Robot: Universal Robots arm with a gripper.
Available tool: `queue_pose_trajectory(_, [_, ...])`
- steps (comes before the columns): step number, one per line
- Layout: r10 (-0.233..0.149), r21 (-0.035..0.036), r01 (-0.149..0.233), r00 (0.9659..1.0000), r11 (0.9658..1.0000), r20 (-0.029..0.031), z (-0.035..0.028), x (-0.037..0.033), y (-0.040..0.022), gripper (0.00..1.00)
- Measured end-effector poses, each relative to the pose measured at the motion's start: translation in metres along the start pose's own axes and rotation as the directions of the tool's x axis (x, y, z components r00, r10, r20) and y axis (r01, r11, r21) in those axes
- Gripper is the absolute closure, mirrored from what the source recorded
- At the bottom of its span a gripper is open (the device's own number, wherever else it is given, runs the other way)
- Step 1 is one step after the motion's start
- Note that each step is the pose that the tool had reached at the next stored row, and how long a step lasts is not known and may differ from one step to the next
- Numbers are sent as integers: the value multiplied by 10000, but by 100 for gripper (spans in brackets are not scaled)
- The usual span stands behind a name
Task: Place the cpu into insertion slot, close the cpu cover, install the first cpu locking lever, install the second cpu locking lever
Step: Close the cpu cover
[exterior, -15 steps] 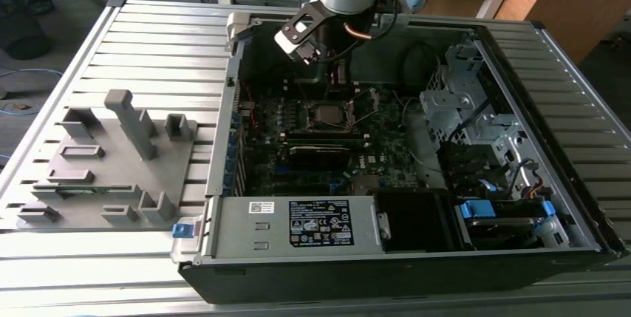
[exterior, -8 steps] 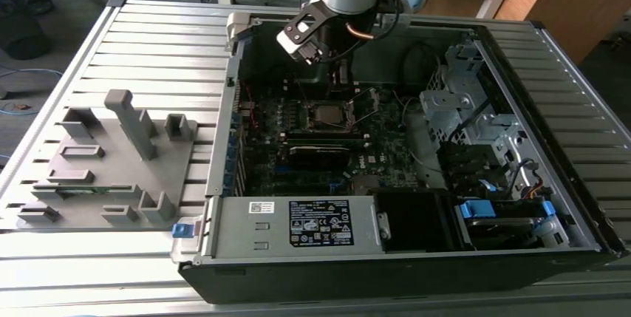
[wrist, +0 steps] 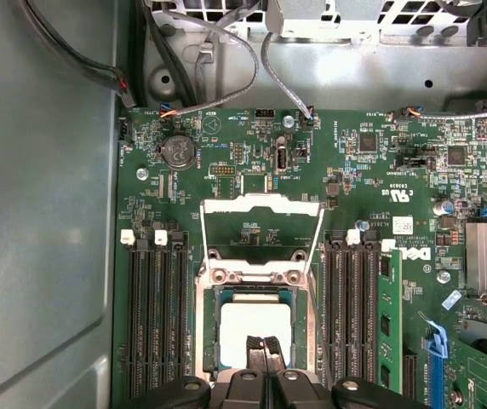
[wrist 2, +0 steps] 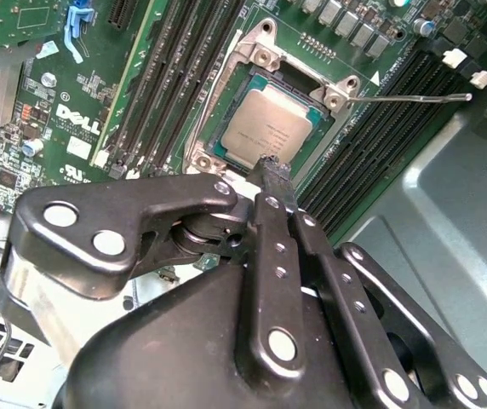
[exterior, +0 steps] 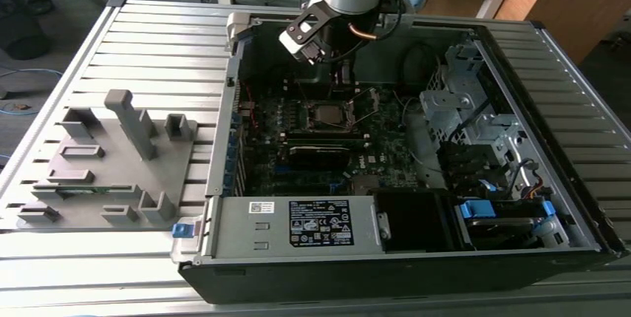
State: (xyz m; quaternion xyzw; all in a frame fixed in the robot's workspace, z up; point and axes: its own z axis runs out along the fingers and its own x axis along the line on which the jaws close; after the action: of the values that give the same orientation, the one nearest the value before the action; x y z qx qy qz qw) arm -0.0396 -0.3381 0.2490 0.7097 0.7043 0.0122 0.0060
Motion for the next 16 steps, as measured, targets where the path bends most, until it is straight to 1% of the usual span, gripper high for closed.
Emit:
queue_pose_trajectory(7, [-3, 0, 3, 10000, 10000, -1, 0, 0, 10, 89])
queue_pose_trajectory(16, [-1, 0, 1, 10000, 10000, 0, 2, 0, 65, 89])
